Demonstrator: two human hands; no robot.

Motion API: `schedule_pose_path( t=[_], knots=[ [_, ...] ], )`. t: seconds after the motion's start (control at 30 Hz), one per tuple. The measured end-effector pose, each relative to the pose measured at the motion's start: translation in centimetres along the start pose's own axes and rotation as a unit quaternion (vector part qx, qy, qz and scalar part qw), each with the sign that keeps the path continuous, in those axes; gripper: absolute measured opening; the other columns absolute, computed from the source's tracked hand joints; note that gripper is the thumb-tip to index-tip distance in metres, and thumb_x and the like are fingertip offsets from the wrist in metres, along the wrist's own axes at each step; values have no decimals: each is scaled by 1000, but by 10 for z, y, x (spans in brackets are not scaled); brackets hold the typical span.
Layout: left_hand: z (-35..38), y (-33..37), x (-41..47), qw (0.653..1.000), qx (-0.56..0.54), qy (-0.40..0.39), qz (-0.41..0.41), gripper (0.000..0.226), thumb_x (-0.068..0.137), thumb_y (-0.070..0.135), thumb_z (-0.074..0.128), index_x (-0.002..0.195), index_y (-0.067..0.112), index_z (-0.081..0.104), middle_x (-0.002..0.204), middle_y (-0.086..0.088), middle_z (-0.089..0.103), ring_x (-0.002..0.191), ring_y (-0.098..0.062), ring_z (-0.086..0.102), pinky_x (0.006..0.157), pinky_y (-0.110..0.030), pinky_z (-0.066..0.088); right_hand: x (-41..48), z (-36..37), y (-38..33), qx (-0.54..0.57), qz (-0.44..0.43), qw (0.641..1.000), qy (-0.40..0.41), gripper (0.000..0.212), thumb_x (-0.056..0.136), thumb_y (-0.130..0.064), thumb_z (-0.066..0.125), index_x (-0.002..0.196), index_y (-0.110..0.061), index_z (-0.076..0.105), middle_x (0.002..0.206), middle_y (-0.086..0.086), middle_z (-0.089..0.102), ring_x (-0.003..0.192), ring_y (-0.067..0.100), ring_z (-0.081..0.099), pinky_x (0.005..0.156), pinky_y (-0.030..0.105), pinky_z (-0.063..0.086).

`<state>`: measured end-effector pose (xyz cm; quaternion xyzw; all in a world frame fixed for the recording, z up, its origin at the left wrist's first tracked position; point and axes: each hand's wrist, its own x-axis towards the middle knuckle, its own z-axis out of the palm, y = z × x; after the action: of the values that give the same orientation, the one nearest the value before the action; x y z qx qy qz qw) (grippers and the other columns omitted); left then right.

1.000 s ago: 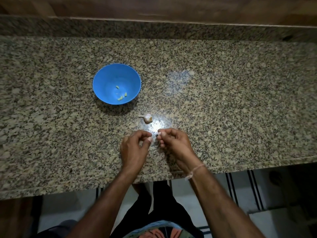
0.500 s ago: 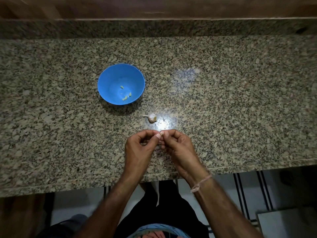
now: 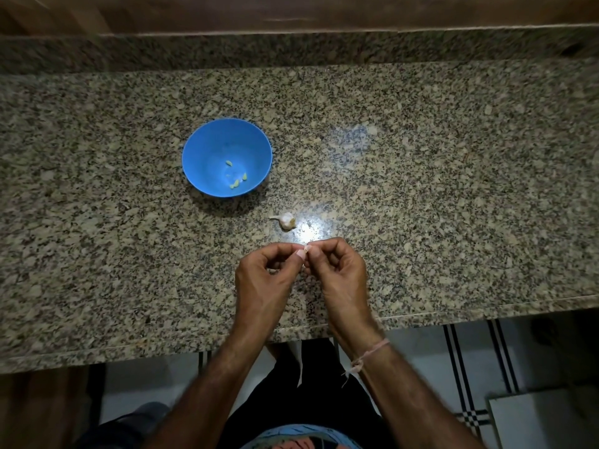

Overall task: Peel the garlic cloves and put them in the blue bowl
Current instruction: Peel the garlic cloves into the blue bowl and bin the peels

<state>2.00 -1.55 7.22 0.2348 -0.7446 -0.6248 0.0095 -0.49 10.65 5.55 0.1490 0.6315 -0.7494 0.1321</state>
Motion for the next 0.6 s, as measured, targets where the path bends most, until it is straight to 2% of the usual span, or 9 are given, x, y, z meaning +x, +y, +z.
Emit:
schedule_pose_path(
  t=[0.1, 0.4, 0.6],
  knots=[
    [-1, -1, 1, 1000, -5, -7, -2, 7, 94, 19, 77, 99, 20, 81, 87, 8, 79, 79, -4, 70, 74, -20, 56, -2, 3, 2, -15, -26, 999, 12, 3, 98, -8, 69, 96, -9, 69, 97, 11, 74, 93, 21, 71, 83, 32, 61],
    [-4, 1, 1, 999, -27, -22, -17, 9, 95, 17, 76, 102, 17, 81, 92, 5, 80, 90, -12, 76, 78, -20, 59, -4, 9, 5, -37, -53, 997, 43, 6, 99, -7, 68, 96, -11, 68, 96, 4, 73, 94, 21, 71, 83, 32, 61],
    [-2, 2, 0, 1000, 4, 8, -13, 4, 93, 17, 77, 96, 17, 80, 82, 9, 78, 71, 3, 66, 67, -13, 52, -4, 11, 7, -62, -62, 995, 40, 6, 98, -9, 70, 96, -15, 70, 95, 0, 73, 95, 21, 71, 84, 34, 62]
  ],
)
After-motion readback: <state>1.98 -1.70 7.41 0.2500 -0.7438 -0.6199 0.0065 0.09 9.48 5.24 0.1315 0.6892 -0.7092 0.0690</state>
